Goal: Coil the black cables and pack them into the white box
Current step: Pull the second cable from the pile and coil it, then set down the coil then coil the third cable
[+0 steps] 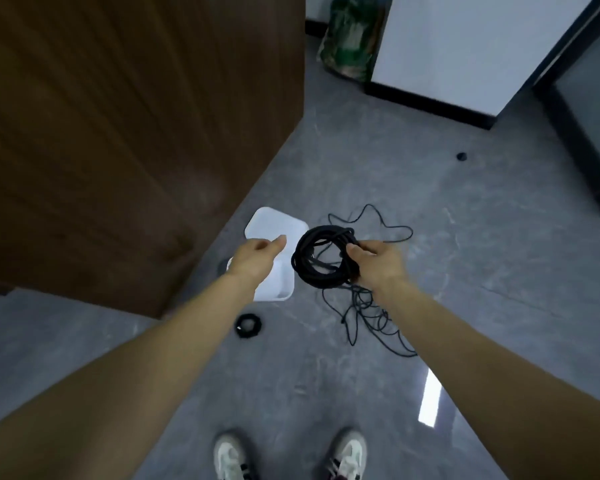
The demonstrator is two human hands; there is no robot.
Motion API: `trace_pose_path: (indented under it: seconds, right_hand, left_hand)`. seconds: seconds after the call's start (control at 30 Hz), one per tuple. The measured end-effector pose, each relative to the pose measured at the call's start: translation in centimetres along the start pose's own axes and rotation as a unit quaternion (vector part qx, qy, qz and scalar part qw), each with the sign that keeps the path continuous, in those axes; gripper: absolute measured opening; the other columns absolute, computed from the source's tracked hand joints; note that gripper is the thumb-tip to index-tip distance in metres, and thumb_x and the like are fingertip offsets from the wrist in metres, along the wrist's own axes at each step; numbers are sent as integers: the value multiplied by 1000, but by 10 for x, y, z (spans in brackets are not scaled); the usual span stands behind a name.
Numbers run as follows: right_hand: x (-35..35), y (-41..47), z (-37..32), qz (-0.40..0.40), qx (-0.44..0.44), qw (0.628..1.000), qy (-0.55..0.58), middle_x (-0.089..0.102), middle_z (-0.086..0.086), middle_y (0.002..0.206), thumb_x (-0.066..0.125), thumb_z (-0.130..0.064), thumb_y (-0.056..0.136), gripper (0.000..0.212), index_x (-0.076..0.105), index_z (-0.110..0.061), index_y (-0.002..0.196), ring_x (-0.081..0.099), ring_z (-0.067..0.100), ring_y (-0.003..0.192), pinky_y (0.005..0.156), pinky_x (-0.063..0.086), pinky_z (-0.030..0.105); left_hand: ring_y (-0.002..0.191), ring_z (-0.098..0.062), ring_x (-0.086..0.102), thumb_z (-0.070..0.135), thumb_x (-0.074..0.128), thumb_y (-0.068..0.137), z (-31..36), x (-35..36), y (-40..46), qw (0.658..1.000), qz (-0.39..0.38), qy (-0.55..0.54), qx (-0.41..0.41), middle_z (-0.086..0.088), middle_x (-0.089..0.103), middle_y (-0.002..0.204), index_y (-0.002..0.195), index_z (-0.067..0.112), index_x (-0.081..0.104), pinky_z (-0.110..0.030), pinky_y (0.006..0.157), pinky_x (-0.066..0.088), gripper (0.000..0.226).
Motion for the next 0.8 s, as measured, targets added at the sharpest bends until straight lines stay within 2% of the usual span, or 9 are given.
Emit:
trace_pose_path:
  seconds: [0.1,0.13,0.2,0.23,0.3,0.4,0.5,0.6,0.8]
  right_hand:
    - [53,39,73,-10,7,1000,-20,68,15,83,62,-18,89,20,65,-19,69,66,38,85,81,54,55]
    - [69,52,97,-13,8,999,-30,68,17,84,62,-17,89,18,67,-16,73,66,37,85,81,54,55]
    - [99,80,148,-15,13,999,-47,69,23,94,63,-16,89,12,70,-6,86,65,40,91,84,53,55]
    - [115,94,172,-20,14,998,-55,68,25,98,63,-15,89,14,69,-3,91,64,42,94,85,52,55]
    - [146,123,222,-32,10,996,-78,69,23,98,63,-15,89,10,70,-8,88,65,39,92,86,53,52]
    - [187,165,288,-45,-1,992,-120,70,20,98,62,-15,89,15,70,-4,95,66,35,87,82,55,47]
    - [222,200,344,-61,-1,989,-131,69,18,96,61,-15,90,17,69,-1,98,65,34,83,79,56,43]
    - [240,226,382,-68,2,989,-133,69,17,95,61,-15,91,17,68,-2,99,65,33,83,79,56,45]
    - [262,267,436,-67,15,989,-131,69,22,95,62,-17,90,14,66,-10,79,65,39,91,81,54,53]
  left_hand:
    - [97,-21,51,38,56,92,-81,-13,46,999,21,32,-5,-4,54,102,90,16,58,-34,90,42,22]
    - [95,-20,51,38,56,92,-111,-14,65,999,24,43,-7,-3,54,103,98,13,58,-30,84,40,25]
    - [91,-19,50,36,57,92,-167,-11,101,998,31,61,-6,-3,54,103,102,11,57,-25,79,37,27]
    - [93,-20,51,35,57,92,-193,-9,119,997,38,63,-3,-3,55,105,104,9,58,-24,78,38,28]
    - [101,-21,54,34,57,92,-243,-3,158,997,43,67,-2,-4,57,113,115,5,58,-23,76,41,37]
    - [113,-20,53,33,58,92,-308,11,208,997,46,69,-1,-5,55,124,126,6,52,-25,90,40,44]
    - [114,-20,52,31,59,92,-364,22,255,995,53,79,5,-7,55,126,125,7,52,-26,93,39,42]
    - [114,-22,53,30,59,91,-394,26,288,993,59,103,16,-8,55,126,125,6,52,-30,96,41,41]
    - [111,-22,55,27,61,90,-427,34,329,988,67,135,40,-8,58,121,120,6,53,-33,99,43,37]
Point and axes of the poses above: each hand's wrist, its own y-axis towards the middle knuckle, its own x-axis out of the palm, z = x × y, the point moved 9 cm from there along y, towards the middle knuckle
